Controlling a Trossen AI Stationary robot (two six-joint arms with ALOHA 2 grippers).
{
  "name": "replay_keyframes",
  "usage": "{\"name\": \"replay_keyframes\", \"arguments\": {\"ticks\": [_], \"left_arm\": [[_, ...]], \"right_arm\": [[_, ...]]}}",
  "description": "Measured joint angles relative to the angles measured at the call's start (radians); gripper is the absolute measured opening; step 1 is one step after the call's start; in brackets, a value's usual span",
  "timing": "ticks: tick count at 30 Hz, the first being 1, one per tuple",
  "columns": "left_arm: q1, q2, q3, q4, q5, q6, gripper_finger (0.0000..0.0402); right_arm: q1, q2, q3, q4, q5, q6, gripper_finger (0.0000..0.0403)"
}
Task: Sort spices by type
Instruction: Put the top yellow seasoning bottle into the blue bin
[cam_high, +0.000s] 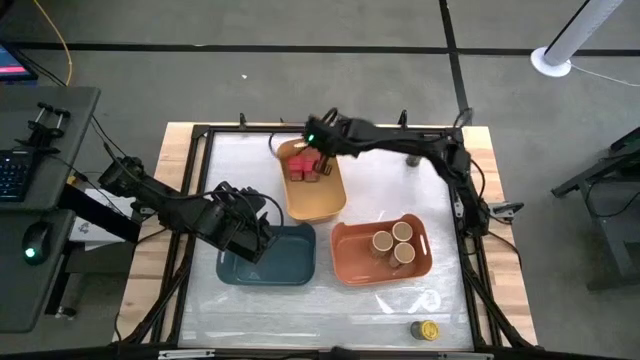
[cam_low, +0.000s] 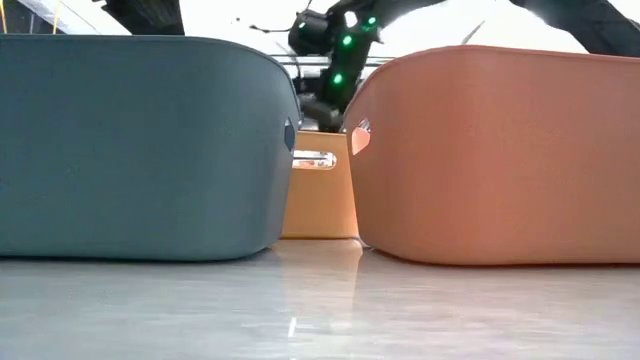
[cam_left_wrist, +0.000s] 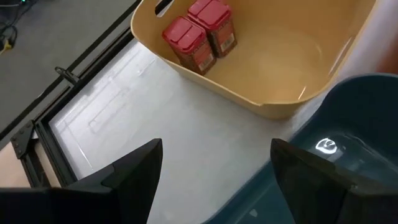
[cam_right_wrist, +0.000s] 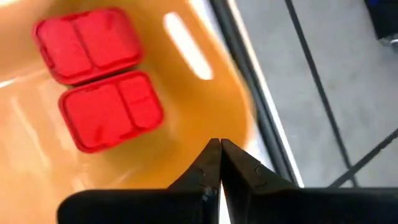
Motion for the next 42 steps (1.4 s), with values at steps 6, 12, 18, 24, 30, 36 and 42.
{"name": "replay_keyframes", "arguments": {"ticks": [6, 12, 18, 24, 30, 36, 42], "left_arm": [[-0.01, -0.002, 0.0, 0.004, -0.002, -0.01, 0.0282], [-0.006, -0.003, 0.0, 0.068, -0.028, -0.007, 0.0282], [0.057, -0.003, 0.0, 0.207, -0.029, 0.121, 0.0282], [0.202, -0.003, 0.0, 0.441, 0.007, 0.433, 0.0282], [0.329, -0.003, 0.0, 0.583, 0.222, 0.625, 0.0282], [0.319, -0.003, 0.0, 0.57, 0.276, 0.59, 0.0282], [0.267, -0.003, 0.0, 0.555, 0.261, 0.531, 0.0282]], "right_arm": [[-0.13, -0.122, -0.027, -0.059, -0.118, 0.052, 0.0], [-0.275, -0.344, -0.273, -0.054, -0.151, 0.112, 0.0], [-0.41, -0.698, -0.693, 0.005, -0.177, 0.244, 0.0], [-0.52, -0.955, -0.925, 0.019, -0.223, 0.429, 0.0], [-0.604, -0.983, -0.948, 0.031, -0.322, 0.474, 0.0022], [-0.631, -0.918, -0.948, 0.032, -0.35, 0.447, 0.0124], [-0.635, -0.869, -0.948, 0.037, -0.344, 0.385, 0.0233]]}}
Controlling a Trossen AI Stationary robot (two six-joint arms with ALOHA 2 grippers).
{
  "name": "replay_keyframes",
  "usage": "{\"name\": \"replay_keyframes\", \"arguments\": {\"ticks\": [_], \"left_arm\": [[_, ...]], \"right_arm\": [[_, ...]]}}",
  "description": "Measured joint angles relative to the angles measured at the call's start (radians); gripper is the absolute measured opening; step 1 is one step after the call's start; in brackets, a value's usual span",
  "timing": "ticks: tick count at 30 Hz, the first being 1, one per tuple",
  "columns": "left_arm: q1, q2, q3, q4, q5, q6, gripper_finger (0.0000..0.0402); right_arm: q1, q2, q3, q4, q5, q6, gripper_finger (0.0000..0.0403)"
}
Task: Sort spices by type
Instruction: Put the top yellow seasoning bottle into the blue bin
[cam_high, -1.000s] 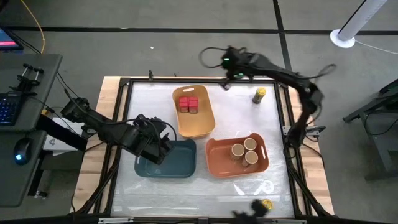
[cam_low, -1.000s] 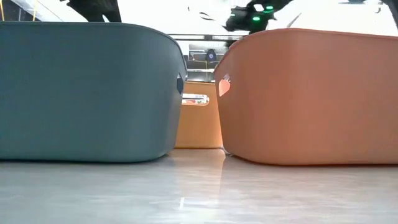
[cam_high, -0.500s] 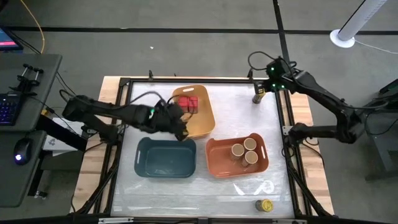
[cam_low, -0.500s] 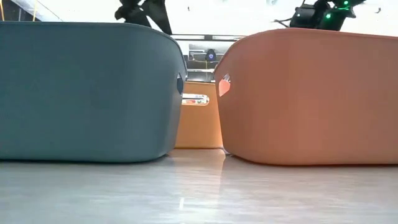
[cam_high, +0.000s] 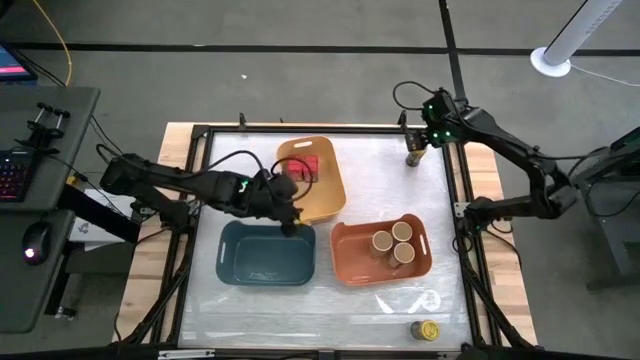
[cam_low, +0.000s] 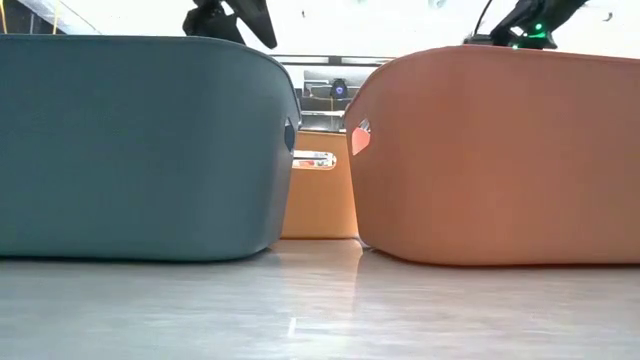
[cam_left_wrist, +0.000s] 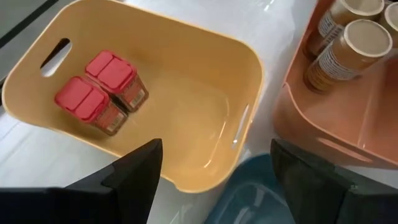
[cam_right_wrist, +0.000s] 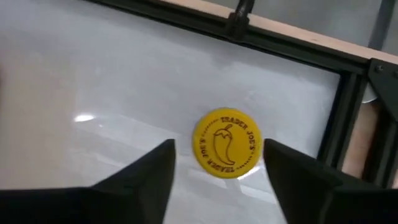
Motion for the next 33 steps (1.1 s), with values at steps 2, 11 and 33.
{"name": "replay_keyframes", "arguments": {"ticks": [2, 11, 33], "left_arm": [[-0.01, 0.0, 0.0, -0.006, -0.011, -0.021, 0.0282], [-0.023, 0.0, 0.0, -0.014, -0.02, -0.071, 0.0282], [-0.086, -0.343, 0.001, -0.14, -0.194, -0.078, 0.0282]], "right_arm": [[0.0, 0.017, 0.0, -0.005, 0.024, -0.009, 0.0263], [0.0, 0.126, 0.0, 0.009, 0.046, -0.011, 0.0312], [0.0, 0.258, 0.001, -0.007, 0.046, -0.042, 0.0218]]}}
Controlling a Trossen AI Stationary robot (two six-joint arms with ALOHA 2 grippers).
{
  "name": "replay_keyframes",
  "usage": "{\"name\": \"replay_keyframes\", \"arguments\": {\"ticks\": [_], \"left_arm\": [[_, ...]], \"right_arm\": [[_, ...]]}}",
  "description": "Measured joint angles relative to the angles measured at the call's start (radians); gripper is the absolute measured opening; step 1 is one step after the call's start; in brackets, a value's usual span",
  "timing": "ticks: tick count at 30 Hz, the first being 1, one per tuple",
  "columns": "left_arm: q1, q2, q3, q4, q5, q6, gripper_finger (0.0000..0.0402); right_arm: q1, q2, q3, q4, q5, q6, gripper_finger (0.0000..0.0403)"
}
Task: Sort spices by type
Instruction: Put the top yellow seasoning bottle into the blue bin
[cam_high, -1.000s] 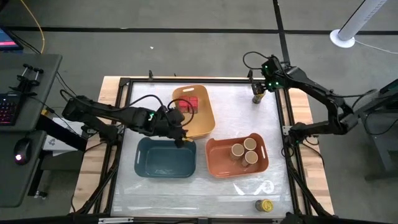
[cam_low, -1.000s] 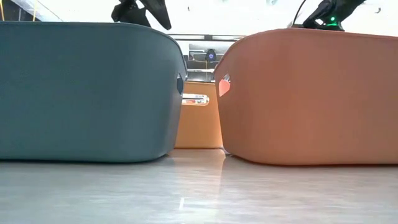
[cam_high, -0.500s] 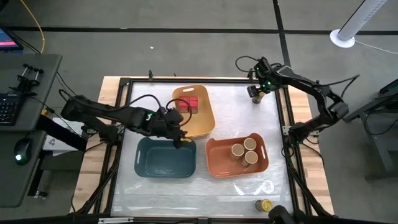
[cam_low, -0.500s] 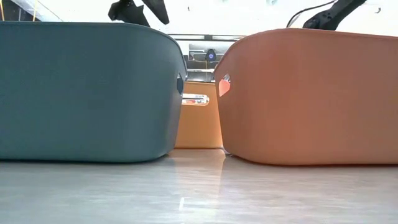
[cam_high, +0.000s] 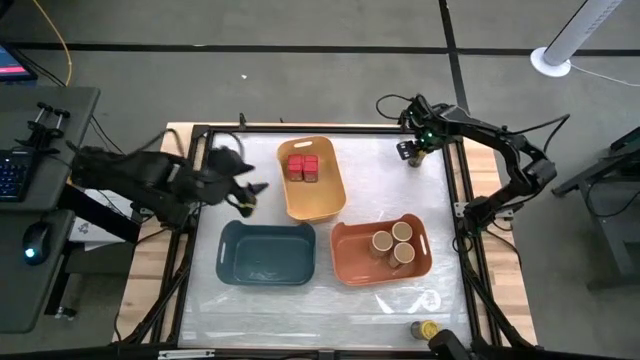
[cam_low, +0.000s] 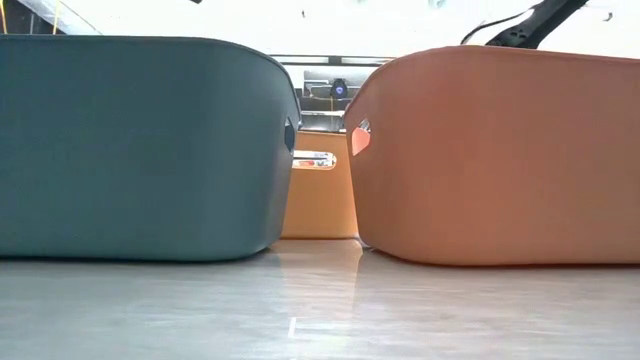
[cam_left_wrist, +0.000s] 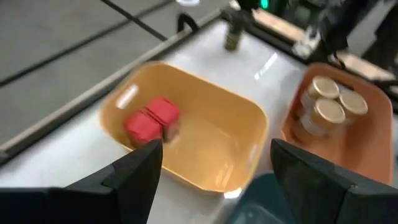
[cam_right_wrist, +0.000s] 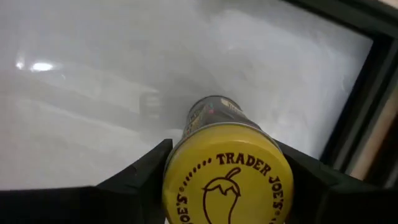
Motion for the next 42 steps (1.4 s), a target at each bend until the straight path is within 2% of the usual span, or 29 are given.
{"name": "replay_keyframes", "arguments": {"ticks": [4, 9, 12, 16, 20, 26, 32, 37, 42], "left_arm": [[-0.004, -0.078, 0.0, -0.05, -0.069, -0.001, 0.0282], [-0.004, -0.166, 0.0, -0.143, -0.101, -0.001, 0.0282], [-0.004, -0.22, 0.0, -0.197, -0.139, -0.008, 0.0282], [-0.004, -0.281, 0.0, -0.214, -0.23, -0.01, 0.0282], [-0.004, -0.309, 0.0, -0.217, -0.276, 0.005, 0.0282], [-0.004, -0.309, 0.0, -0.249, -0.276, 0.024, 0.0282], [-0.003, -0.289, 0.0, -0.264, -0.278, -0.001, 0.0282], [-0.003, -0.269, 0.0, -0.264, -0.276, -0.058, 0.0282], [-0.003, -0.243, 0.0, -0.263, -0.247, -0.157, 0.0282]], "right_arm": [[0.004, -0.044, -0.004, -0.05, -0.005, -0.029, 0.0217], [0.039, -0.209, 0.023, -0.051, -0.015, -0.005, 0.0217], [0.081, -0.32, 0.082, -0.028, -0.12, 0.065, 0.0217], [0.226, -0.437, 0.137, 0.124, -0.237, 0.222, 0.0217], [0.443, -0.457, 0.166, 0.306, -0.212, 0.363, 0.0217], [0.756, -0.307, 0.166, 0.563, -0.129, 0.453, 0.0217], [0.956, -0.068, 0.188, 0.787, -0.134, 0.439, 0.0217], [1.058, 0.126, 0.342, 0.751, -0.143, 0.321, 0.0217], [1.115, 0.307, 0.594, 0.489, -0.139, 0.187, 0.0217]]}}
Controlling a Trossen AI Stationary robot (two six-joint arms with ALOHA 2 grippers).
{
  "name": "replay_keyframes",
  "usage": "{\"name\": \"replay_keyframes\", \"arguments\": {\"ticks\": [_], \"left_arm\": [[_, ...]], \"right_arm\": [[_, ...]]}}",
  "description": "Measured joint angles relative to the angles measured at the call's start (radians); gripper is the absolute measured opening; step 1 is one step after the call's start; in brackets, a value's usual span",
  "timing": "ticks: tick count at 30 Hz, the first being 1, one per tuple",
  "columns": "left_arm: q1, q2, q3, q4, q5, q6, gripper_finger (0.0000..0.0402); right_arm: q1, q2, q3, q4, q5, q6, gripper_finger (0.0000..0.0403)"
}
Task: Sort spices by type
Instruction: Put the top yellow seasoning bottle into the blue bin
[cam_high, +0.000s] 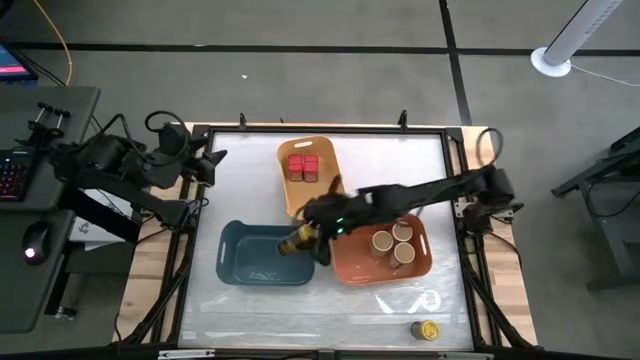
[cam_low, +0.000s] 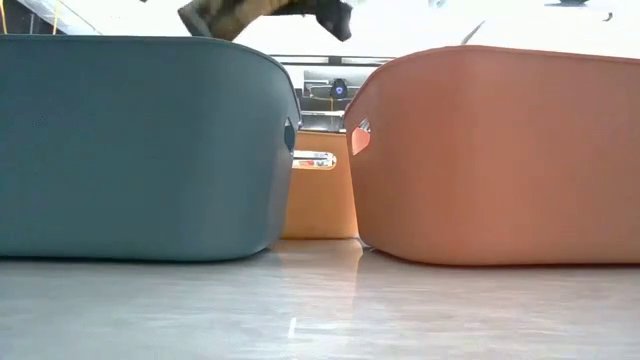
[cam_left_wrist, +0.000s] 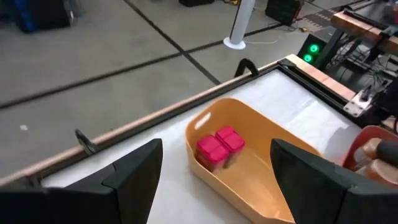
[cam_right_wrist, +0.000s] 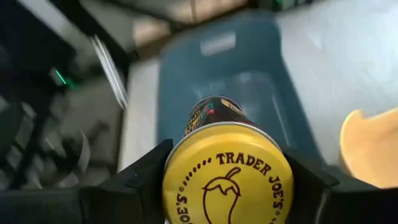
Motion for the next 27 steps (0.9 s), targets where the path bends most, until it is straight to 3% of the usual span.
{"name": "replay_keyframes", "arguments": {"ticks": [7, 13, 25, 27], "left_arm": [[0.0, 0.063, 0.0, 0.0, 0.089, -0.089, 0.0282], [0.0, 0.131, 0.0, 0.0, 0.111, -0.088, 0.0282], [0.0, 0.21, -0.001, -0.005, 0.182, -0.053, 0.0282], [0.0, 0.21, -0.001, -0.005, 0.182, -0.053, 0.0282]], "right_arm": [[0.035, 0.24, 0.308, -0.295, 0.053, -0.109, 0.0217], [0.035, 0.39, 0.472, -0.544, 0.171, -0.079, 0.0217], [-0.004, 0.472, 0.546, -0.641, 0.182, 0.014, 0.0218], [-0.011, 0.472, 0.546, -0.667, 0.181, 0.031, 0.0239]]}}
